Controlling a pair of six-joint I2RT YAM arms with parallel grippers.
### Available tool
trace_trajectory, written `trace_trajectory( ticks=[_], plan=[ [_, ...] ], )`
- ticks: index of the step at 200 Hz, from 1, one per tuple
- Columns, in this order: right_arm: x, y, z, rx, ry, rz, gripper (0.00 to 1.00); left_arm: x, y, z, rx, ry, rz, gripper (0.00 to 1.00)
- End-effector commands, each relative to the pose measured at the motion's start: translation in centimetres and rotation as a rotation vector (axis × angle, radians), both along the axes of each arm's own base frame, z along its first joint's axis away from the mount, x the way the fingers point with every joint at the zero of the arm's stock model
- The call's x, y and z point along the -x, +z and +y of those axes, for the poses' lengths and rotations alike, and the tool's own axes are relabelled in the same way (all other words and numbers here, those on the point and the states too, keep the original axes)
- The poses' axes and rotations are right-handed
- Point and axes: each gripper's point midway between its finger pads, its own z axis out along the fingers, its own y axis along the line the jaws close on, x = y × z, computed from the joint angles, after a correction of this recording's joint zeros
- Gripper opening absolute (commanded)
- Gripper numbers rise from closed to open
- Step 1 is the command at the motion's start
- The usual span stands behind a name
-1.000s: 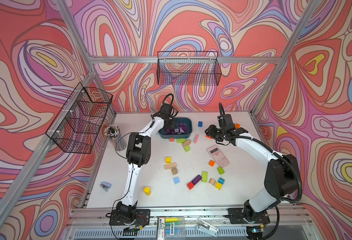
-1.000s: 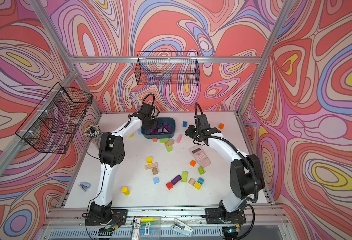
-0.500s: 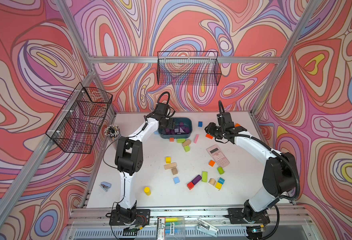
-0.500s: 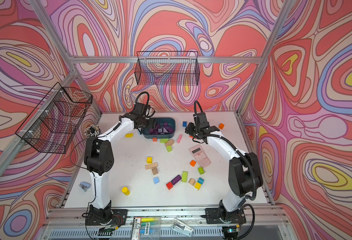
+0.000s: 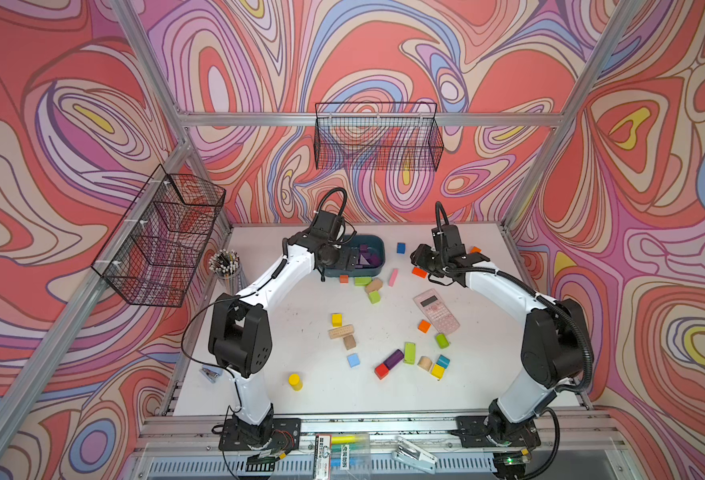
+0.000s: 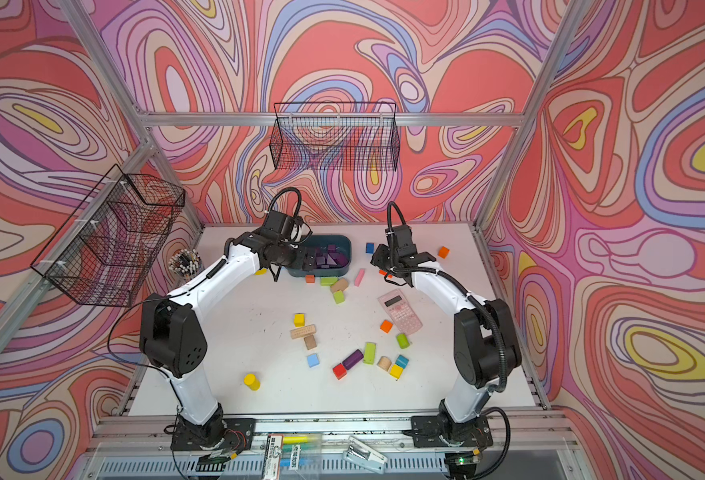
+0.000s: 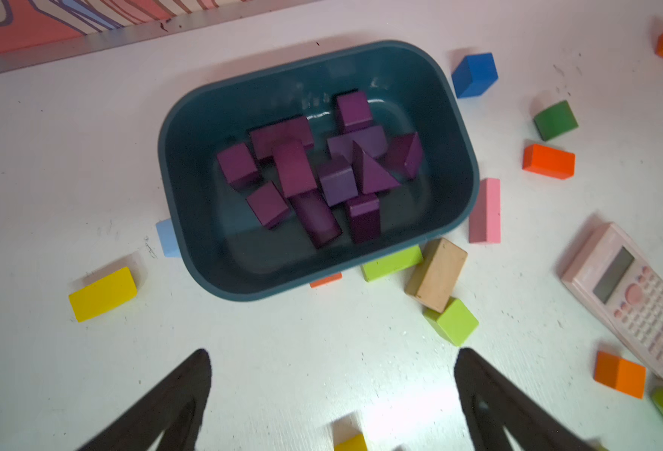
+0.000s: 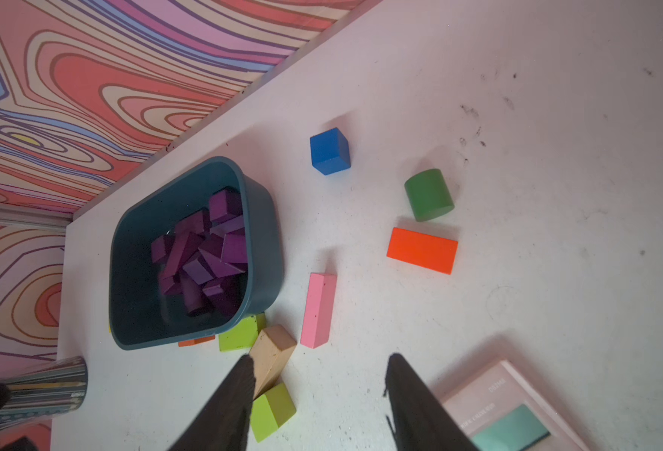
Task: Pick purple bricks into the storage bin
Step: Place the building block in the storage box.
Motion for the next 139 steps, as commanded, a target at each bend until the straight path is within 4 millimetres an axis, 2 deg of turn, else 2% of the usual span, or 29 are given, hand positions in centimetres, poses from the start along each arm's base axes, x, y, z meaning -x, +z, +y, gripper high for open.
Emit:
trace_trajectory(
  ticks=[1,63,95,117,139],
  plan=[
    [-0.6,0.3,-0.5,0.036,-0.021,-0.025,0.58,3.6,-0.7,0.0,-0.057,-0.062,0.059,1.0],
    [-0.6,-0.9,-2.1,0.015,-0.073,0.028,0.66,10.1,0.3,-2.2,-0.077,-0.223,0.016,0.93],
    [-1.0,-0.4,-2.6,0.013,-0.087,0.001,0.85,13.1,0.8,-2.6,-0.017,-0.294,0.018,0.93],
    [-1.2,0.2,-2.9,0.02,-0.102,-0.03,0.93,14.7,0.7,-3.0,0.002,-0.335,0.029,0.93],
    [-1.4,0.4,-3.3,0.004,-0.113,-0.069,0.97,15.7,0.1,-3.3,-0.003,-0.368,0.052,0.95]
  ],
)
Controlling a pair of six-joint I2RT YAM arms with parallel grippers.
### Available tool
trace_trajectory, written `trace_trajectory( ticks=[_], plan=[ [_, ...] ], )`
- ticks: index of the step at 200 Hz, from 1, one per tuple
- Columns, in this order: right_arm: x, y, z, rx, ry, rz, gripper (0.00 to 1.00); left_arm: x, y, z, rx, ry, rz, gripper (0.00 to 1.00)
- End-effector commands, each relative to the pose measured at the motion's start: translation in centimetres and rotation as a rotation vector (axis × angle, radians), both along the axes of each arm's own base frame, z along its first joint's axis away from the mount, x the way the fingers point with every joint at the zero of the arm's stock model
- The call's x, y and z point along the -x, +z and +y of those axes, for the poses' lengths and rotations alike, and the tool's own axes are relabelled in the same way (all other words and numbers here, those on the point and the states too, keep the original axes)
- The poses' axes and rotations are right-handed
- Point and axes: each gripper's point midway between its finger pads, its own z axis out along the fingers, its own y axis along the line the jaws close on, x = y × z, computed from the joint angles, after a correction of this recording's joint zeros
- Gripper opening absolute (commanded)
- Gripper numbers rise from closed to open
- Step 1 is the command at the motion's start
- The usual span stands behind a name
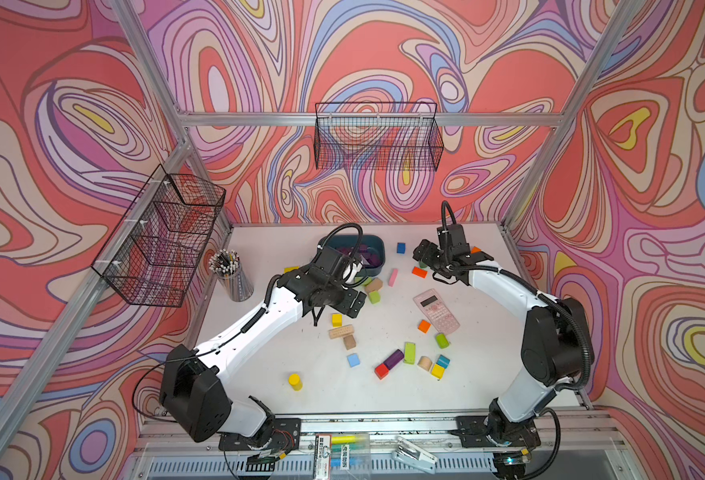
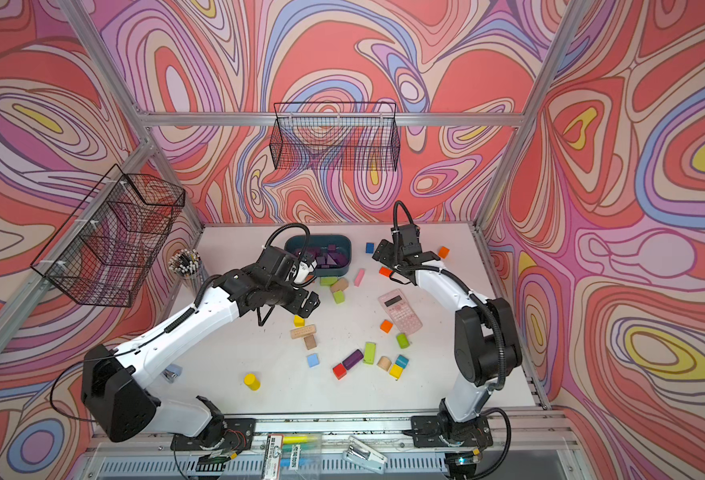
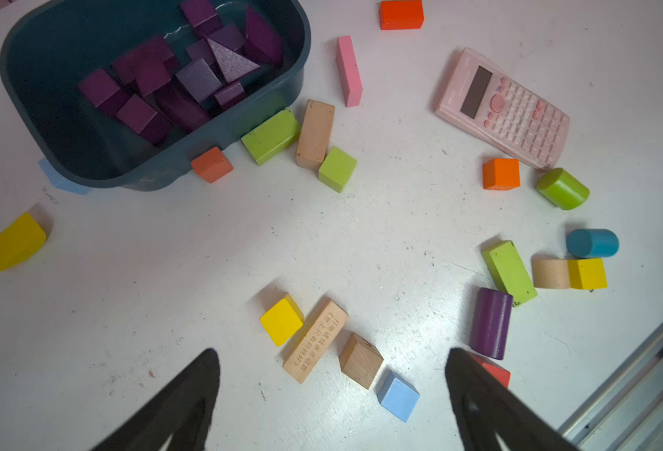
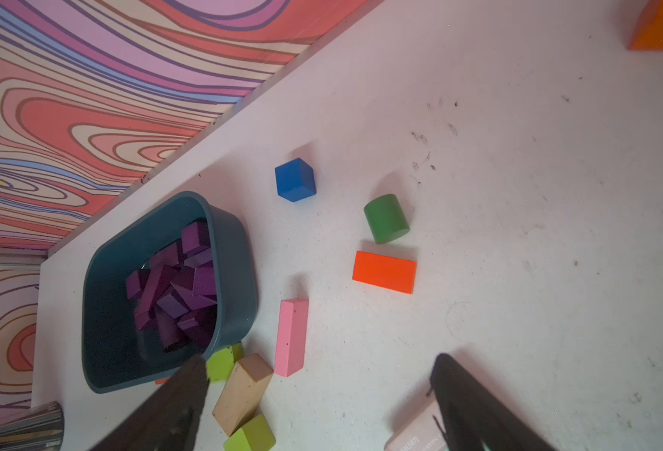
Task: Pick purple bricks into the storage bin
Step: Place the building block in the storage box, then pick up the building block from the center of the board.
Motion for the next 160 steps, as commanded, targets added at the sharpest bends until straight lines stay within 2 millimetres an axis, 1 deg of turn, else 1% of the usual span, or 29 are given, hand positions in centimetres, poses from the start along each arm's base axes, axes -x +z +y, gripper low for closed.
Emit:
trace_trajectory(
  ticks=[1,24,45,70,96,106,124,146,160],
  plan=[
    [-0.4,0.8,-0.8,-0.009,-0.029,-0.059,0.97,1.9,-0.9,-0.5,-0.009,-0.07,0.051,0.95],
    [-0.4,1.2,-1.2,-0.06,-0.043,-0.086,0.98,2.8,-1.6,-1.2,-0.021,-0.105,0.104,0.95],
    [-0.4,1.0,-1.9,-0.098,-0.061,-0.09,0.98,3.7,-2.1,-2.2,-0.03,-0.145,0.116,0.95],
    [-0.6,0.9,-2.6,-0.145,-0.09,-0.079,0.98,4.8,-2.9,-3.3,-0.039,-0.189,0.137,0.91],
    [-0.8,0.6,-3.1,-0.193,-0.117,-0.066,0.96,5.7,-3.8,-4.4,-0.076,-0.242,0.153,0.86],
    [-0.8,0.2,-3.1,-0.212,-0.119,-0.051,0.93,6.0,-4.2,-4.7,-0.096,-0.261,0.159,0.85],
    [-0.8,-0.4,-3.1,-0.242,-0.124,-0.033,0.91,6.4,-5.1,-5.1,-0.134,-0.284,0.168,0.82],
    [-0.8,-0.7,-3.2,-0.269,-0.129,-0.022,0.9,6.5,-6.0,-5.7,-0.184,-0.304,0.164,0.82],
    [-0.8,-0.8,-3.5,-0.266,-0.136,-0.021,0.88,6.6,-6.2,-6.2,-0.202,-0.314,0.158,0.82]
  ],
)
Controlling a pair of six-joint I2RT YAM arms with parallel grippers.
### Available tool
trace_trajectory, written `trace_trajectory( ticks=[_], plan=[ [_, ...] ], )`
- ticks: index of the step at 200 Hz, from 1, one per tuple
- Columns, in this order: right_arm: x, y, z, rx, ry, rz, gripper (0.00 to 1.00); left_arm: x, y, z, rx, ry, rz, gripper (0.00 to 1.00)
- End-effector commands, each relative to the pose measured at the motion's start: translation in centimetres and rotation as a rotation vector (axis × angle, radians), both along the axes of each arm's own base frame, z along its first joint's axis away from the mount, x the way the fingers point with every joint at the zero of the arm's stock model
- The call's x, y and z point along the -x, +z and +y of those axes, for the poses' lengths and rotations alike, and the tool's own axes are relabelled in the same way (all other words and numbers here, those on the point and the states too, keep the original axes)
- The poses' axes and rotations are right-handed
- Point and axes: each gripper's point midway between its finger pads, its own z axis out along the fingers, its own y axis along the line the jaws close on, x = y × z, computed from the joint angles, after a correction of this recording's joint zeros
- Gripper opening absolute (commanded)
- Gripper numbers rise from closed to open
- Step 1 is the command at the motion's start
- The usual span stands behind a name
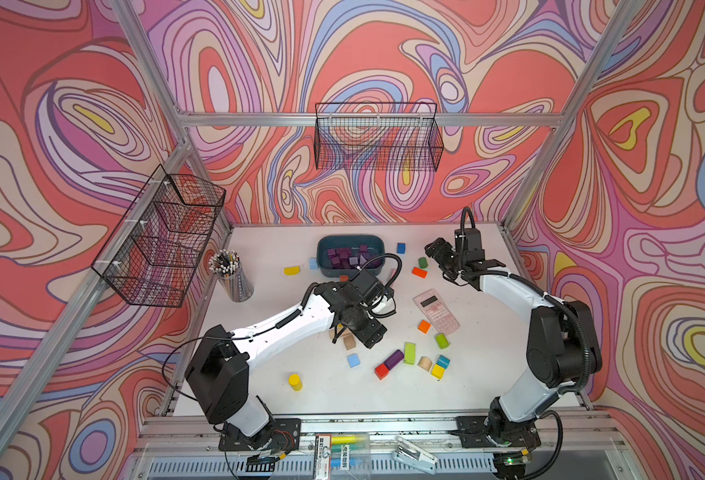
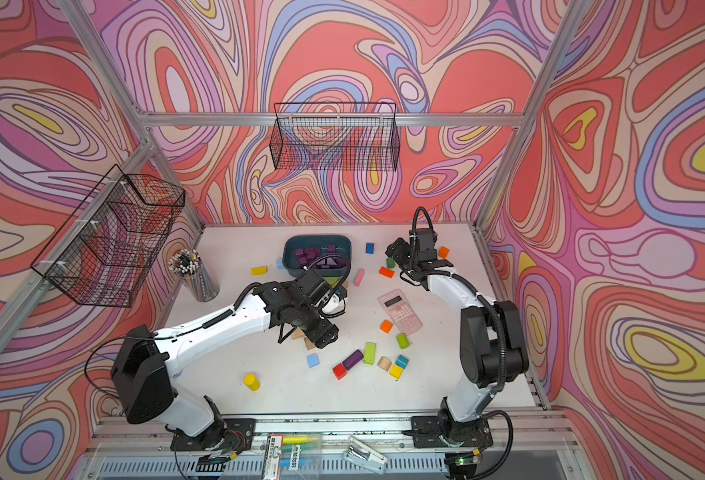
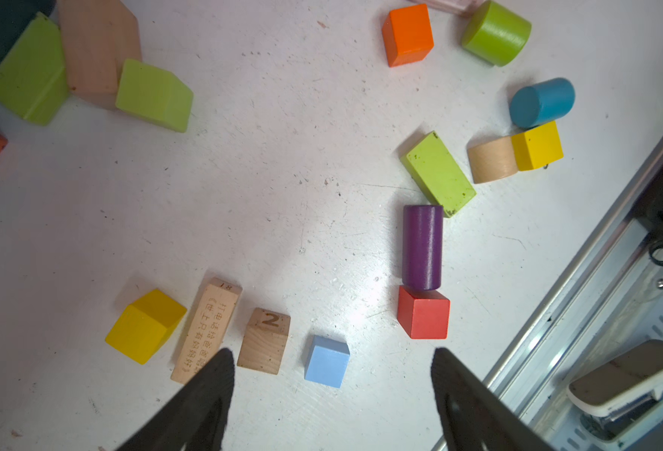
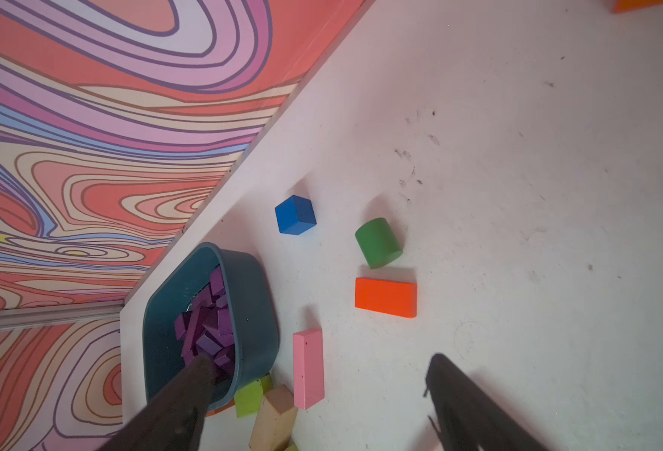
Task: Pick purple bricks into the storage bin
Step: Pick up the building block from the center of the board.
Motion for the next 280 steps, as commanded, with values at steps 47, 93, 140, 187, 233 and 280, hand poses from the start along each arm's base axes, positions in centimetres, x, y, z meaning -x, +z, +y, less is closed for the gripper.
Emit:
trace_trajectory(
  ticks=[47,93,140,187,233,280],
  plan=[
    [0.2,-0.5,-1.6,-0.026,-0.053,0.023,0.86,0.8,-1.7,-2.0,-0.116,-0.083,-0.024,0.81],
    [0.5,-0.7,-2.4,-0.023,-0.068,0.035,0.85,1.4,-3.3,-3.5,-0.149,-0.118,-0.011,0.78],
    [0.6,-0.8,-2.5,-0.03,-0.069,0.04,0.84,3.0,-4.4,-5.1,-0.156,-0.157,0.017,0.76],
    [0.8,-1.0,-2.5,-0.037,-0.07,0.042,0.84,3.9,-5.8,-6.7,-0.172,-0.156,0.045,0.74],
    [1.1,-1.3,-2.5,-0.036,-0.069,0.048,0.84,3.9,-6.5,-6.9,-0.194,-0.154,0.052,0.71],
    [1.4,-1.5,-2.7,-0.029,-0.073,0.051,0.83,3.9,-7.0,-7.1,-0.211,-0.154,0.068,0.68]
  ],
)
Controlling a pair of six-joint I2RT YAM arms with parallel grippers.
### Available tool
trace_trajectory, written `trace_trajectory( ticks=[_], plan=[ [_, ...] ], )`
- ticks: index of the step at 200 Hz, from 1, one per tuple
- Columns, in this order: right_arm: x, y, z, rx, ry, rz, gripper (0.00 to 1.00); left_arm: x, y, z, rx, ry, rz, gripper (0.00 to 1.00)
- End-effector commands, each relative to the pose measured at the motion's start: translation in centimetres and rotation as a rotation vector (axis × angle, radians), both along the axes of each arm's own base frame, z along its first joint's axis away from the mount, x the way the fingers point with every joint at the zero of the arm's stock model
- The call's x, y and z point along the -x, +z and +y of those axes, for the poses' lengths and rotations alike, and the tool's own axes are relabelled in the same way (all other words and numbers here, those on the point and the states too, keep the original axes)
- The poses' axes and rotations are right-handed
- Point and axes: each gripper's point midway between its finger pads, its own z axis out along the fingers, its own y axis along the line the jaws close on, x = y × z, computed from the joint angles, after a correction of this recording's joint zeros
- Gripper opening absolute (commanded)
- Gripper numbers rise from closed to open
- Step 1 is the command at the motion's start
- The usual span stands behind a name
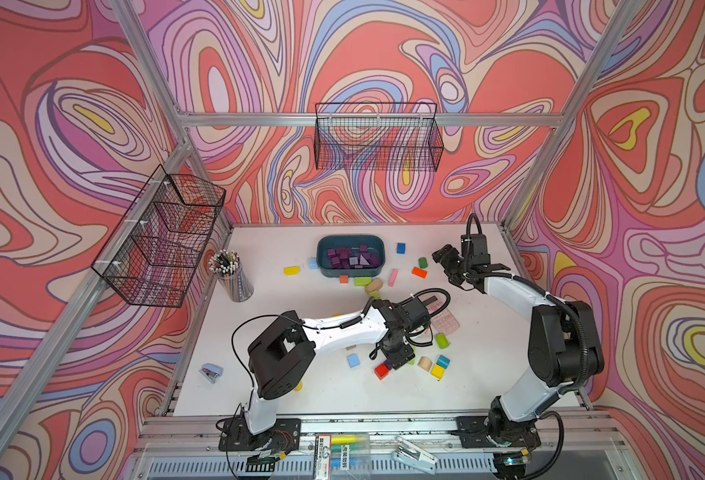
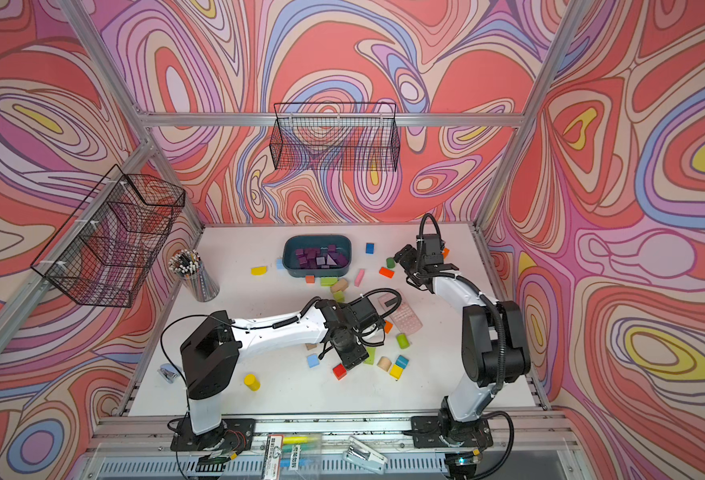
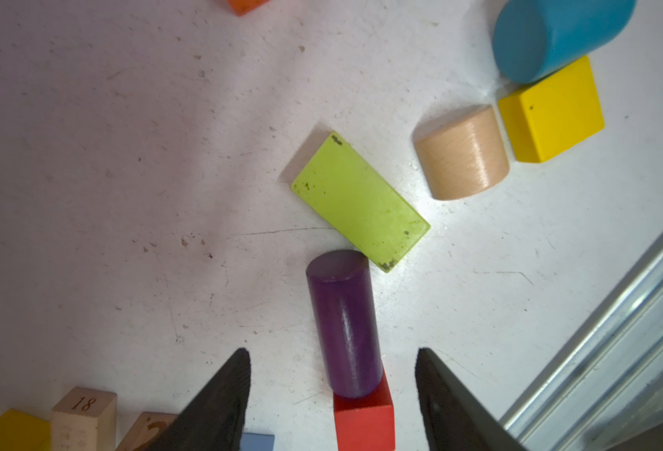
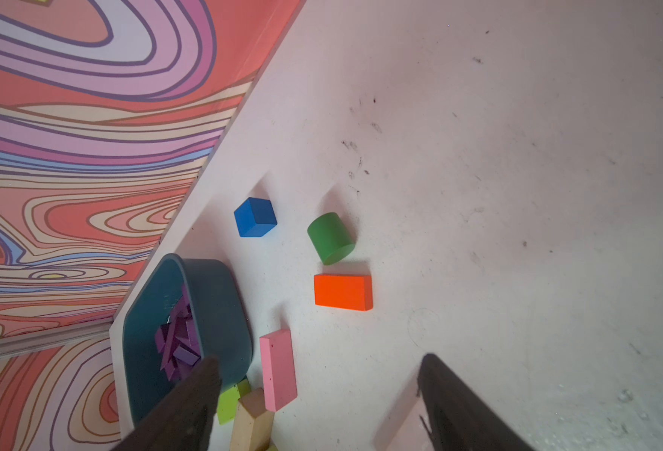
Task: Pick purple bricks into the storage bin
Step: Pick up the building block from the center of the board.
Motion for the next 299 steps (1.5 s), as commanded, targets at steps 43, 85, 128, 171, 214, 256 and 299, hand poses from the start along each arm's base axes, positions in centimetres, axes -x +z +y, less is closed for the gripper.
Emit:
trace_trajectory(
  ticks=[43,85,128,171,214,256,299],
  plan=[
    [0.4,0.8,-0.6,0.001,-0.015,-0.019,0.83,0.3,-0.8,0.3,-0.059,0.016,0.033,0.66],
    [0.4,0.4,-0.5,-0.001,-0.013,-0.009,0.83,0.2,-1.3,0.3,-0.086,0.017,0.045,0.64],
    [0.4,0.4,-0.9,0.003,-0.017,-0.01,0.83,0.3,-1.9,0.2,-0.106,0.019,0.065,0.61],
    [0.4,0.4,-1.1,0.004,-0.02,-0.008,0.83,0.4,-2.4,0.0,-0.113,0.019,0.077,0.58],
    [0.3,0.4,-1.4,0.002,-0.024,-0.009,0.83,0.4,-2.9,-0.1,-0.12,0.019,0.089,0.55],
    [0.6,0.2,-1.5,0.004,-0.029,-0.006,0.83,0.5,-3.1,-0.2,-0.132,0.022,0.104,0.51],
    [0.9,-0.1,-1.8,0.003,-0.037,0.0,0.83,0.5,-3.4,-0.1,-0.144,0.034,0.121,0.48]
  ],
)
